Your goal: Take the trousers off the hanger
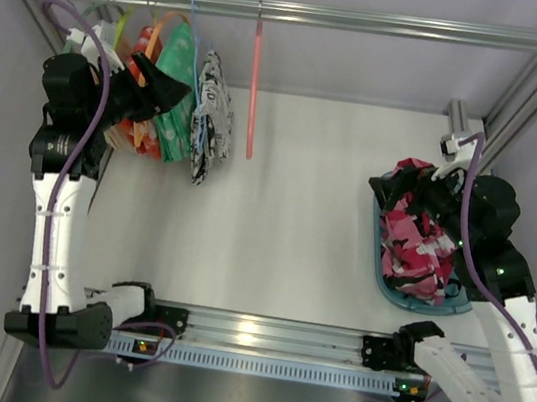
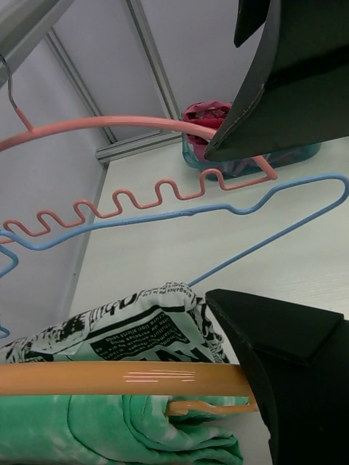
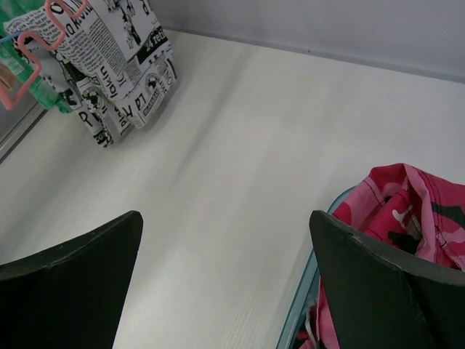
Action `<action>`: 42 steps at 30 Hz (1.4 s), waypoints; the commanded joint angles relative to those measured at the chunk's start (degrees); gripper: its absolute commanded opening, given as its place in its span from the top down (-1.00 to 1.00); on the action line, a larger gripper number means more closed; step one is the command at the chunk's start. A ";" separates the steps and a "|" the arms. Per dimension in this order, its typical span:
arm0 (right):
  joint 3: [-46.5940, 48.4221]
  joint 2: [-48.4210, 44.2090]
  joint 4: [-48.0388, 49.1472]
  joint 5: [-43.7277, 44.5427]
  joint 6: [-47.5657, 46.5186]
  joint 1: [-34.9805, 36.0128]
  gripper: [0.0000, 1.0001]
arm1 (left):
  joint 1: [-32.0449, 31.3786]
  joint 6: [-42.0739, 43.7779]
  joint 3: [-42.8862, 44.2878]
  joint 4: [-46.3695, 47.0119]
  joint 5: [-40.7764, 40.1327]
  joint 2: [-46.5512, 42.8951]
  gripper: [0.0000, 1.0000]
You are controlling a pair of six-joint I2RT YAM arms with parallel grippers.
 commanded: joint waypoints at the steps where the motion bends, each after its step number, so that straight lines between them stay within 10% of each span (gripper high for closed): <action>1: -0.21 -0.50 3.35 -0.67 1.20 -0.75 -0.99 | 0.31 -0.16 2.36 3.34 2.76 0.41 -0.53; 20: -0.21 -0.76 3.18 0.47 0.76 -0.84 -0.99 | -5.75 -11.22 1.84 22.76 2.23 13.94 -0.42; 27: -1.09 -1.82 3.18 1.70 0.49 -0.75 -0.99 | -5.84 -16.24 0.87 29.88 4.52 15.01 -0.08; 35: -1.27 -1.99 3.44 1.27 0.32 -0.75 -0.99 | -6.02 -17.56 -0.62 35.85 3.64 13.25 1.00; 42: -0.91 -1.73 3.88 0.91 -0.12 -0.75 -0.99 | -6.02 -21.07 -0.44 44.98 5.22 10.79 1.00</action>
